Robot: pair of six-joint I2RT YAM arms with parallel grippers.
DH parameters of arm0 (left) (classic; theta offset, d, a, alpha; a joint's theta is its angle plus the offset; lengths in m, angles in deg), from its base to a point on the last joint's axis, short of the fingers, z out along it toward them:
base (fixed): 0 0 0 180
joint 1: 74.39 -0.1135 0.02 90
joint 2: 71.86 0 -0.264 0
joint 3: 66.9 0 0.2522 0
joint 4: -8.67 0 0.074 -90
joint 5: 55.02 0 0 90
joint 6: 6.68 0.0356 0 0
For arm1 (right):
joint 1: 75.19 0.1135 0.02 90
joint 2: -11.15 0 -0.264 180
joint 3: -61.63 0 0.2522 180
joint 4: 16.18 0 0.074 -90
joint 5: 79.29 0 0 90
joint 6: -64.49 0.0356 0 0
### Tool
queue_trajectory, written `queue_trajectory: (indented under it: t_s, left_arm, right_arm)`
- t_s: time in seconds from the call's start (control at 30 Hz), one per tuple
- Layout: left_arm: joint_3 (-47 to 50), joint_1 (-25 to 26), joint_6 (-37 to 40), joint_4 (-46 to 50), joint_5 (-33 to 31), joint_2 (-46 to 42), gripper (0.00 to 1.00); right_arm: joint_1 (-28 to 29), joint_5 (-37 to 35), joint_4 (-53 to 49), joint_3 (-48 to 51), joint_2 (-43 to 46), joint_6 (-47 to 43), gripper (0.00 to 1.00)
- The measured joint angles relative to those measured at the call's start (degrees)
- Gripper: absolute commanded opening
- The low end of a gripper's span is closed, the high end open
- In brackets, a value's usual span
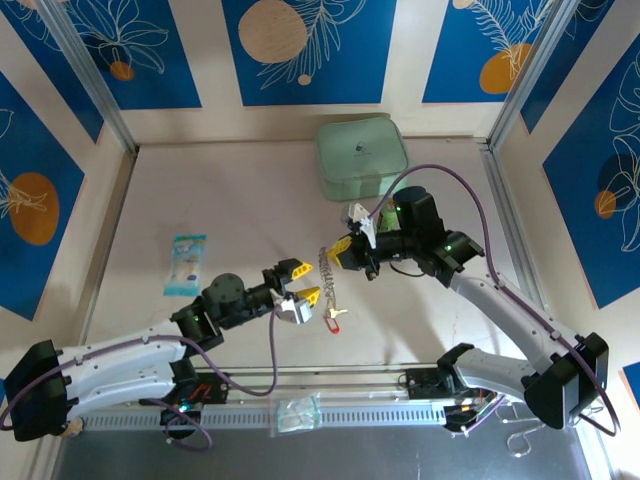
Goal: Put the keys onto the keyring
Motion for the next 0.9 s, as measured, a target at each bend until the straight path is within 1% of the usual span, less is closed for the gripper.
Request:
queue_trajectory:
  t_s: [0.13,0.23,0.3,0.53,0.9]
  left_arm:
    - [0.0,0.0,-2.0,-0.5,-1.8,-0.3,0.48]
    - [0.0,0.0,-3.5,-0.3,-2.8,-0.9,0.43]
    - [0.0,0.0,-4.2,0.0,-3.2,-1.5,0.42]
    - [0.0,0.0,-4.3,1.0,-4.2,-2.6,0.43]
    - [-0.1,0.0,-4.3,2.9,-3.2,-1.3,0.43]
  right_arm:
    - [0.0,0.5,0.2,0.0,-0.2,-0.1,0.00]
    - [0.2,0.9,0.3,0.0,-0.2,-0.1,0.00]
    - [0.3,1.3,0.5,0.0,-0.5,-0.3,0.00]
    - [1.0,1.7,0.4,0.0,-2.1,-0.8,0.00]
    - [2.7,2.0,0.0,0.0,-3.7,-1.4,0.00]
